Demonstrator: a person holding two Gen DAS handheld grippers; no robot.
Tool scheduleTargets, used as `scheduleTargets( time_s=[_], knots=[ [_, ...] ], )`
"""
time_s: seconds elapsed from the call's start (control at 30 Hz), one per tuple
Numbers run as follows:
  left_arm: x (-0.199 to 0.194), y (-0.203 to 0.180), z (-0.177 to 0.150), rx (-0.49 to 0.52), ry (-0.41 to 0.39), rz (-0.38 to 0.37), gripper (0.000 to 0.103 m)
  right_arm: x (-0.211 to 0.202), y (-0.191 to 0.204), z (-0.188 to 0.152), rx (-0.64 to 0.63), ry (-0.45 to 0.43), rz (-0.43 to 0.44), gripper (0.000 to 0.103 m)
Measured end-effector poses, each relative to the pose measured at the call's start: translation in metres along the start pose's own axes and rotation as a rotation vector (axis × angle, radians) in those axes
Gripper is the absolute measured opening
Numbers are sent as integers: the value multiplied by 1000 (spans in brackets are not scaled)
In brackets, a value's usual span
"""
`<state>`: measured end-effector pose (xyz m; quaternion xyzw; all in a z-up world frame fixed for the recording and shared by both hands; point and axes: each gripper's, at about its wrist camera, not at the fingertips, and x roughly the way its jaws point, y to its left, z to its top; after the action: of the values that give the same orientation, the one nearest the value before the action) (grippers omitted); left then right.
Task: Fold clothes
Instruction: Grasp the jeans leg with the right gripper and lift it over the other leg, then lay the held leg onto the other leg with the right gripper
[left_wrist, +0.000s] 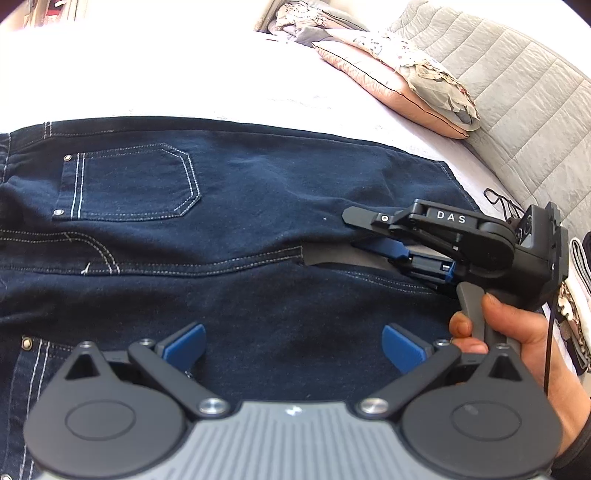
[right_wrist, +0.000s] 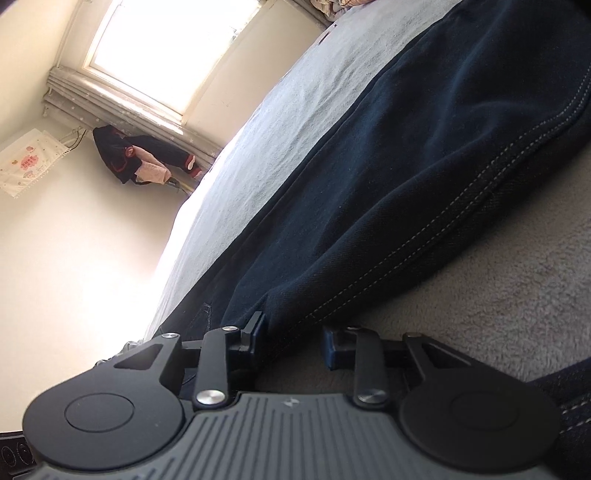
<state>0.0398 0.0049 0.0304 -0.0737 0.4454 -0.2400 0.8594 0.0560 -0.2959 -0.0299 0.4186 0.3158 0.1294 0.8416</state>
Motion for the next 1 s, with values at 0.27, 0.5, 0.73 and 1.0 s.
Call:
scheduleTargets(
  time_s=[0.27,0.5,0.73,1.0],
  knots=[
    [4,-13,9,90,-89,-98,103,-15,25,17,14,7,20,19],
    [17,-33,8,225,-155,-176,103,-18,39,26,37,66,-43,15],
    [39,-31,14,249,-108,-186,103,-7,33,22,-3,64,-40,19],
    [32,-29,17,262,-109,-191,103,2,26,14,-41,71,42,53]
  ],
)
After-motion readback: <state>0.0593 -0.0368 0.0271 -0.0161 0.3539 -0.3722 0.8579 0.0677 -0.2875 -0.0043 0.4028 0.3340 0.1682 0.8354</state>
